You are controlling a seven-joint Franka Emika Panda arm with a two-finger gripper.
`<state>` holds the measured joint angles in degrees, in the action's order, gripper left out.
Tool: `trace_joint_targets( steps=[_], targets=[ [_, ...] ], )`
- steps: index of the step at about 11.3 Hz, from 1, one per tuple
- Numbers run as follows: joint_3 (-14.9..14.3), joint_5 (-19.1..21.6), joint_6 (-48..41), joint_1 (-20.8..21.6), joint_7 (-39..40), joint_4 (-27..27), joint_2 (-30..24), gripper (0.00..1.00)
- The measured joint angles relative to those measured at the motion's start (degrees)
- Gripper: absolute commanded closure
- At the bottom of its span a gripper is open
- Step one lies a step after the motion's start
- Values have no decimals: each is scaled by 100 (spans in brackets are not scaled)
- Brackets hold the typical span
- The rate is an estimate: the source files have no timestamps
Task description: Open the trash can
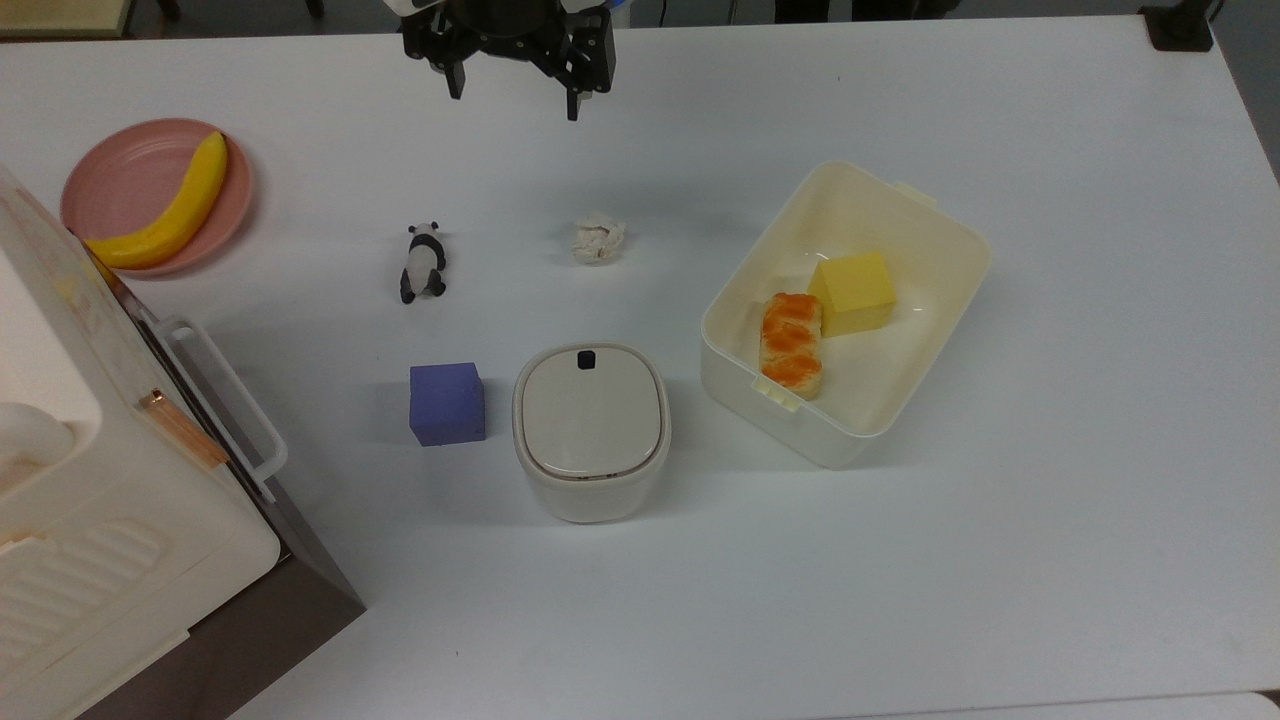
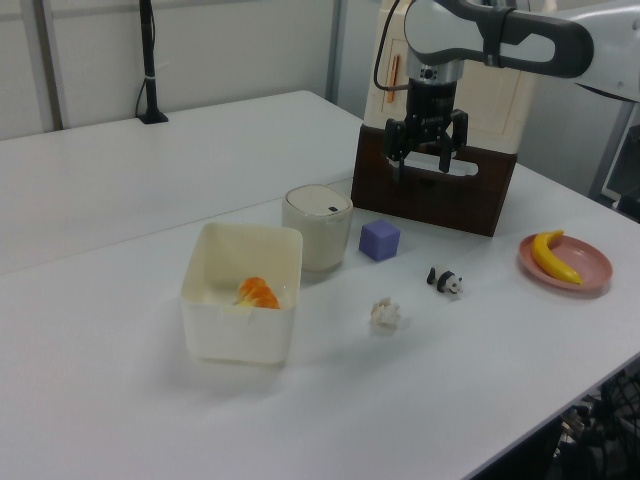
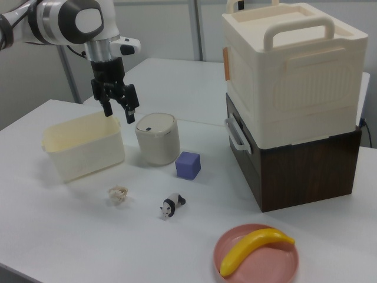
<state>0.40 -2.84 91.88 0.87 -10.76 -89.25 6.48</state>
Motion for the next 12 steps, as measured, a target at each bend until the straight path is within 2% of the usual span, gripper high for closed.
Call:
trace_joint_targets(
  steps=[12],
  targets=[
    [48,0,0,7,7,-45,7,0]
  ],
)
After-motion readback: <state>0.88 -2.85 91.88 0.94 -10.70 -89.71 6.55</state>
